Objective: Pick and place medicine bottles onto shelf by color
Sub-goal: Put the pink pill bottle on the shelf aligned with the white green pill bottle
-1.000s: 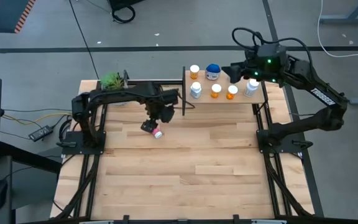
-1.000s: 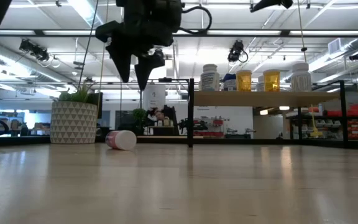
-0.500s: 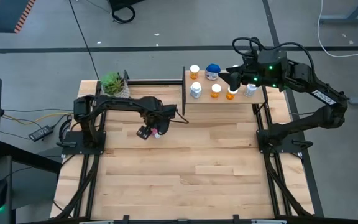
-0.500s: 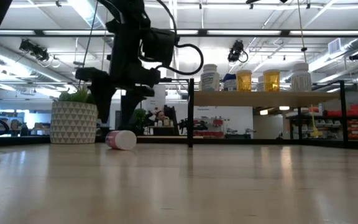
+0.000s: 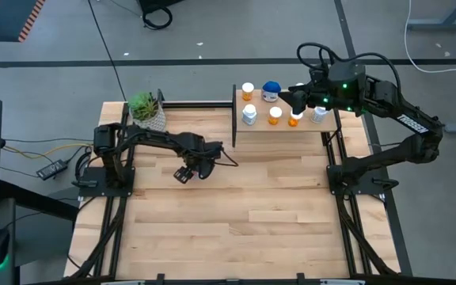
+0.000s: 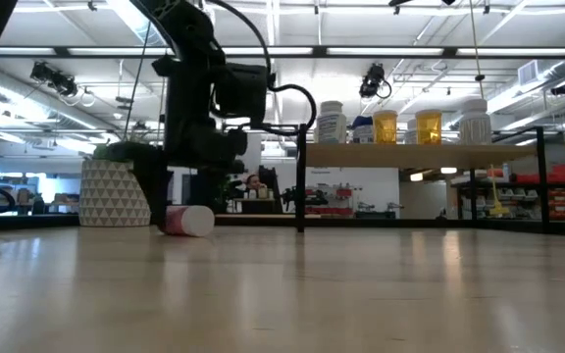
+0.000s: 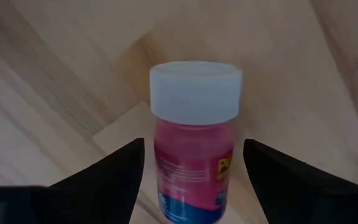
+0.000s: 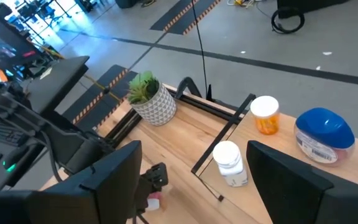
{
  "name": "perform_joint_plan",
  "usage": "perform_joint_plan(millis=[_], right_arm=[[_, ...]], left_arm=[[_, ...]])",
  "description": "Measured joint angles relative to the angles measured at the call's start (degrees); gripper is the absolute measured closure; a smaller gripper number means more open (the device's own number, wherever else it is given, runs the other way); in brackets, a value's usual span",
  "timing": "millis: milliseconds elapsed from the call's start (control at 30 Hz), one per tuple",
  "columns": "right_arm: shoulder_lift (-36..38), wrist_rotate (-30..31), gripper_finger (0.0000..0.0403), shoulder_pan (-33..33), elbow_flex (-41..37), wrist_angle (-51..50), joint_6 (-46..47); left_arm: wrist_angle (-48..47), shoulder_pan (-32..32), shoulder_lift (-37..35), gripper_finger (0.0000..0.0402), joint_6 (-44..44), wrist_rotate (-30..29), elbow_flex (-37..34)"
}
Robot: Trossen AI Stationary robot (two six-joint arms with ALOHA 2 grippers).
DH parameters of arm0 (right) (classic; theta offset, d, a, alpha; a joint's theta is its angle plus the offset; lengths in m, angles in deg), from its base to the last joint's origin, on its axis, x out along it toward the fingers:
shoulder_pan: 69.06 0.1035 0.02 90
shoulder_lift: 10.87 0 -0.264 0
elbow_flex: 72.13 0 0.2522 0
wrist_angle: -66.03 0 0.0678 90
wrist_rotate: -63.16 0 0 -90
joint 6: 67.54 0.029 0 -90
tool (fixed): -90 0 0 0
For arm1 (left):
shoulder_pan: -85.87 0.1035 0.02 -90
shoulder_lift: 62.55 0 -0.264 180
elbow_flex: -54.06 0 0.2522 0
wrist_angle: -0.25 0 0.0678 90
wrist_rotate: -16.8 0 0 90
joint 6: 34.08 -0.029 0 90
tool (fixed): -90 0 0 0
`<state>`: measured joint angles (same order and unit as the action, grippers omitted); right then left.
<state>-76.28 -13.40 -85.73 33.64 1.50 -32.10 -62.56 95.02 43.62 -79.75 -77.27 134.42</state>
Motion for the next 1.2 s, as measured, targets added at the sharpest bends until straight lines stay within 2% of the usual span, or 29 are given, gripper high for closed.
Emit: perform_joint_plan(millis=[167, 400, 533, 700, 867, 1033, 1200], right_arm=[[0.0, -0.01, 0.0105, -0.02, 0.0, 0.01, 0.11], [-0.02, -0.52, 0.0105, 0.0, 0.0, 0.01, 0.94], [-0.02, -2.44, 0.0105, -0.02, 0.0, 0.15, 1.26], [-0.02, -6.33, 0.0105, 1.62, 0.0, -0.3, 2.1], [0.81, -7.87, 0.0104, 5.09, 0.0, -4.01, 1.5], [0.48, -7.74, 0.0104, 7.23, 0.0, -4.88, 0.41], [-3.32, -7.73, 0.0104, 10.84, 0.0, -4.79, 0.62]], left_arm=[[0.33, -0.03, -0.05, 0.0145, 3.61, -0.2, -1.16], [-1.33, -0.37, -0.07, 0.0241, 13.55, -0.21, 2.49], [-5.18, -0.13, -0.07, 0.0243, 18.37, 1.28, 9.04], [-5.82, 1.5, -1.89, 0.0242, 27.4, 9.9, 18.97], [-5.05, 3.59, -4.74, 0.0214, 34.86, 12.49, 28.93], [-5.28, 4.13, -5.14, 0.023, 36.2, 14.9, 39.17], [-0.78, 2.36, -4.95, 0.023, 37.98, 15.21, 42.66]])
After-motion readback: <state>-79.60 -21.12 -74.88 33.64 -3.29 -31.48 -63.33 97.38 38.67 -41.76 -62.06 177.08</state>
